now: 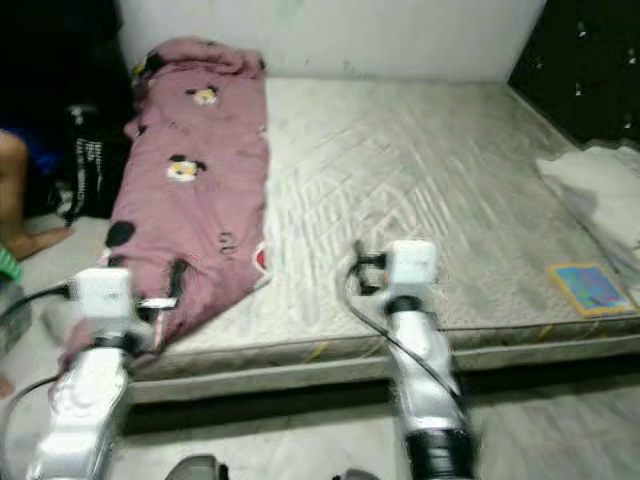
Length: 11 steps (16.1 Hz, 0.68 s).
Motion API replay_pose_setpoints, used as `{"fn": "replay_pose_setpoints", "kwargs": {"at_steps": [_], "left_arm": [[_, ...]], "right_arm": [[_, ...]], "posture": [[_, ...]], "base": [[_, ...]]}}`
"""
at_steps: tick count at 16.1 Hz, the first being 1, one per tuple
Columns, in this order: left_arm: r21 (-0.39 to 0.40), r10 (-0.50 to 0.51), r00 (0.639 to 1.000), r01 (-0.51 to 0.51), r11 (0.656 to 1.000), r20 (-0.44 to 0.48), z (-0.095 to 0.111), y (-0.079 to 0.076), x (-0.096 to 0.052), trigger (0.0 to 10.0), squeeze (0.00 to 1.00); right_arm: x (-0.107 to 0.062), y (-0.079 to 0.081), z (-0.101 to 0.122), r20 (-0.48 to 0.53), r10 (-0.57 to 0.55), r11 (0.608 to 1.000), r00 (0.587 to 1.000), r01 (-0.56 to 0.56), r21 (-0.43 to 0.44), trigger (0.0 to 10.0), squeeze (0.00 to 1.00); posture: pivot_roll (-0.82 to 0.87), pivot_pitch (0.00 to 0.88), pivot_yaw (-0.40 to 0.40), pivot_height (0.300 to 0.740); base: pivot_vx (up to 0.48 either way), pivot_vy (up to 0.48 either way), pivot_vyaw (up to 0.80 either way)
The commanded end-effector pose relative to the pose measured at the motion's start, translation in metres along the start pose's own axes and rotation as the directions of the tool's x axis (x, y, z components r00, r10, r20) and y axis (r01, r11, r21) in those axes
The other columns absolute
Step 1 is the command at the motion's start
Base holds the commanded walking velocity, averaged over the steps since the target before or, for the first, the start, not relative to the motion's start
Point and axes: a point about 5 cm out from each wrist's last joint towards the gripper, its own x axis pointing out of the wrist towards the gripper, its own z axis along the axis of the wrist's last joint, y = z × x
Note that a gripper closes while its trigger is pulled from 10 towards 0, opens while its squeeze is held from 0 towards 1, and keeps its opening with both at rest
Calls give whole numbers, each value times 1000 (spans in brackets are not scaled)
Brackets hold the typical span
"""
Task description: Clean up the room
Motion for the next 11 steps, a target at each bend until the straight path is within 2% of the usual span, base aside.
{"fn": "replay_pose_setpoints", "kwargs": {"at_steps": [1, 5, 11], "left_arm": [[-15, -19, 1000, 19, 1000, 23, 8, -8, 4, 10000, 0], [-20, -15, 1000, 15, 1000, 17, 9, -9, 3, 10000, 0], [1, -22, 999, 22, 1000, 35, 13, -12, 5, 10000, 0]], "right_arm": [[-1, -10, 4, 2, -19, 1000, 1000, 19, -15, 10000, 0], [-2, -10, 5, -8, -17, 1000, 1000, 17, -19, 10000, 0], [-1, -8, 5, -20, -6, 999, 1000, 5, -39, 10000, 0]], "posture": [[55, 0, -54, 740], [52, 0, -56, 740], [53, 0, -56, 740]], "base": [[0, 480, 0], [0, 480, 0], [0, 0, 0]]}}
